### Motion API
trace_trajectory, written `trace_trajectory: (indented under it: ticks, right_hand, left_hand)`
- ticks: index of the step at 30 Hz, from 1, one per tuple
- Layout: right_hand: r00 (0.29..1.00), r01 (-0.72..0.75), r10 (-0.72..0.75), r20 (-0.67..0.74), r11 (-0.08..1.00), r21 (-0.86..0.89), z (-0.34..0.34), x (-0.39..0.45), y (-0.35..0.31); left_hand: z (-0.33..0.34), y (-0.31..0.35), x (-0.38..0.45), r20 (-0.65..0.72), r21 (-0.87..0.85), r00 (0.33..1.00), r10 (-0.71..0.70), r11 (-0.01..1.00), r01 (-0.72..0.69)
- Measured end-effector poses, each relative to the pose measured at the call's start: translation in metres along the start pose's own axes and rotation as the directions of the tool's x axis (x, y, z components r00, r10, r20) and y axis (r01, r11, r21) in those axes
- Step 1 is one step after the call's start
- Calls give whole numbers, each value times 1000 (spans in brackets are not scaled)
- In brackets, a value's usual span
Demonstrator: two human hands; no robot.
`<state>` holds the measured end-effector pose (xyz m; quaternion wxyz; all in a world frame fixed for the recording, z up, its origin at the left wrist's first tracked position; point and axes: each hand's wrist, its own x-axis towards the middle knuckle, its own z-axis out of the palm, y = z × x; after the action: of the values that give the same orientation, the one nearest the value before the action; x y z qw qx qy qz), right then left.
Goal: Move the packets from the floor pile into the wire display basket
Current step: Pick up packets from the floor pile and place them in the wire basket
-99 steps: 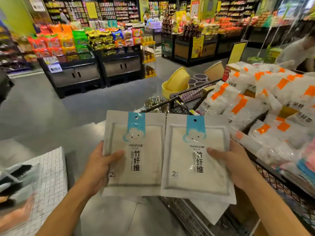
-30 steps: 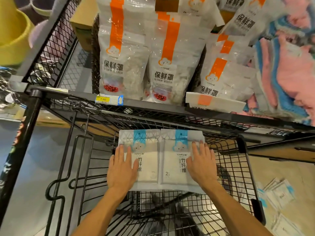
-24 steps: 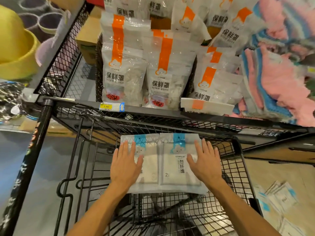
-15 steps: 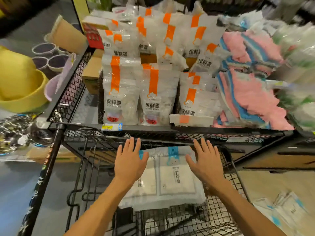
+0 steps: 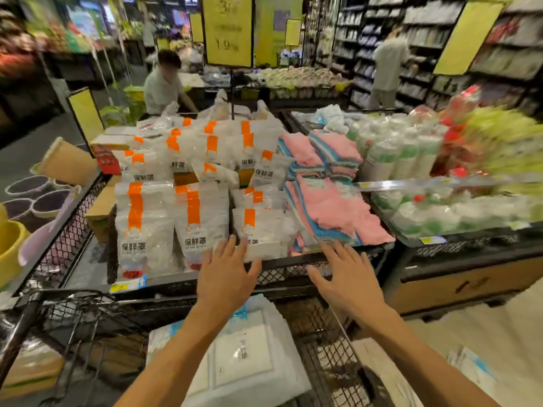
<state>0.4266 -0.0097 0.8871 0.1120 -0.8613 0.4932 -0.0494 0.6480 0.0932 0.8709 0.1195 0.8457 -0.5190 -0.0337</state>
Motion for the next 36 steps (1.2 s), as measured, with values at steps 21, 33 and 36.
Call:
trace_trajectory:
  ticks: [21, 33, 36]
  right_hand:
    - [832, -501, 521, -188, 853, 145, -89, -190, 341]
    - [573, -791, 795, -199, 600, 121, -74, -222, 481]
    - [498, -843, 853, -155, 518, 143, -71, -221, 512]
  left_hand:
    - [64, 368, -55, 62, -36, 847, 528, 849, -527]
    - [172, 524, 6, 219, -98, 649, 728, 679, -728]
    - [198, 560, 27, 251, -119, 604, 756, 644, -756]
